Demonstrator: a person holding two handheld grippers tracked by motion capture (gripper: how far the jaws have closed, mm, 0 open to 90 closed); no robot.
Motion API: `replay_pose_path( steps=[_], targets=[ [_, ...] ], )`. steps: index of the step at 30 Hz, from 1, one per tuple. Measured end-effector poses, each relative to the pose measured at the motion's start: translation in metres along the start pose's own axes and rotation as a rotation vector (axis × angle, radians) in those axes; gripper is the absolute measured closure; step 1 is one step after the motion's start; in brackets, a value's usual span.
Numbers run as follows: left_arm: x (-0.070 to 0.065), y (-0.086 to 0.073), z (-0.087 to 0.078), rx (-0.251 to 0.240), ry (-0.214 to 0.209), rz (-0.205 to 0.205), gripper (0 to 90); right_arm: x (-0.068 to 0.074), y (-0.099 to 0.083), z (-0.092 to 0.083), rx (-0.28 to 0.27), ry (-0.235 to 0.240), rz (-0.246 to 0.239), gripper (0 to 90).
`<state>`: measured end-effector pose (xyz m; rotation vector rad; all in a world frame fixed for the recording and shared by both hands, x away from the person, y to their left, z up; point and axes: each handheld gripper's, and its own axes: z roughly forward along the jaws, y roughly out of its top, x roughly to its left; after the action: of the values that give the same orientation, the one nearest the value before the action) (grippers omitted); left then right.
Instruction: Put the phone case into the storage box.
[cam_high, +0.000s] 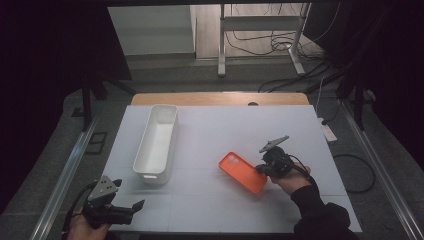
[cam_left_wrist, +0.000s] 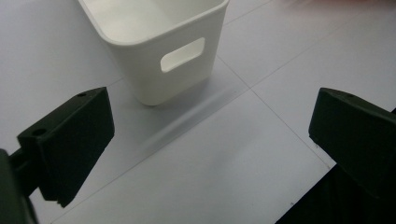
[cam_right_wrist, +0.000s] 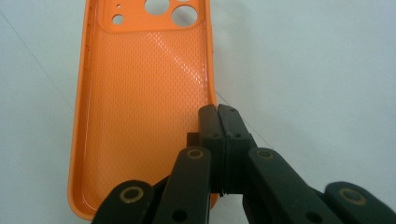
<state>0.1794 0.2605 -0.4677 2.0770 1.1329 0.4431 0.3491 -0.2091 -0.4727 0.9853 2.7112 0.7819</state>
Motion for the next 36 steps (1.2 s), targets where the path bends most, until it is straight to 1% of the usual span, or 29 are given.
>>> replay_pose_path(
  steps=[1,6,7,9,11,13,15,16,17,19,21,24,30,31,33,35,36],
  targets=[
    [0.000,0.000,0.000,-0.001,0.000,0.000,0.8,0.001,0.000,-0.002,-0.005,0.002,0.001,88.8],
    [0.001,0.000,0.000,0.000,-0.009,-0.011,1.1,0.006,0.003,-0.016,-0.070,0.013,-0.002,88.8],
    [0.002,0.000,0.000,-0.001,-0.017,-0.016,1.1,0.006,0.003,-0.016,-0.070,0.013,-0.002,88.8],
    [0.003,0.000,0.000,-0.003,-0.021,-0.027,1.4,0.008,0.004,-0.021,-0.097,0.018,-0.007,88.8],
    [0.003,0.000,0.000,-0.003,-0.019,-0.027,1.4,0.009,0.004,-0.026,-0.116,0.013,-0.009,88.8],
    [0.003,0.000,0.000,-0.002,-0.019,-0.025,1.4,0.010,0.003,-0.028,-0.122,0.011,-0.011,88.8],
    [0.003,0.000,0.000,-0.002,-0.020,-0.027,1.1,0.010,0.002,-0.033,-0.142,0.004,-0.006,88.8],
    [0.003,0.000,0.000,-0.002,-0.020,-0.027,1.1,0.010,0.002,-0.033,-0.142,0.004,-0.006,88.8],
    [0.004,0.000,0.000,-0.005,-0.021,-0.030,0.9,0.010,0.001,-0.036,-0.161,0.002,-0.004,88.8],
    [0.004,0.000,0.000,-0.006,-0.020,-0.033,0.4,0.010,0.001,-0.037,-0.168,0.003,-0.002,88.8],
    [0.004,-0.001,-0.001,-0.009,-0.014,-0.041,0.0,0.011,-0.001,-0.043,-0.192,0.000,0.003,88.8],
    [0.004,-0.001,-0.001,-0.009,-0.013,-0.045,0.0,0.012,-0.001,-0.046,-0.208,-0.002,0.004,88.8],
    [0.004,0.000,0.000,-0.001,0.009,-0.051,0.0,0.015,-0.003,-0.051,-0.244,0.008,0.009,88.9],
    [0.004,0.001,0.000,0.003,0.012,-0.054,0.0,0.015,-0.003,-0.051,-0.252,0.009,0.008,88.8],
    [0.005,0.001,0.001,0.012,0.005,-0.072,0.0,0.016,-0.003,-0.053,-0.270,0.013,0.013,88.8],
    [0.004,0.002,0.002,0.023,0.004,-0.069,0.0,0.016,-0.003,-0.055,-0.282,0.017,0.015,88.8],
    [0.004,0.003,0.002,0.027,0.009,-0.061,0.0,0.017,-0.003,-0.056,-0.288,0.017,0.019,88.9]
  ],
)
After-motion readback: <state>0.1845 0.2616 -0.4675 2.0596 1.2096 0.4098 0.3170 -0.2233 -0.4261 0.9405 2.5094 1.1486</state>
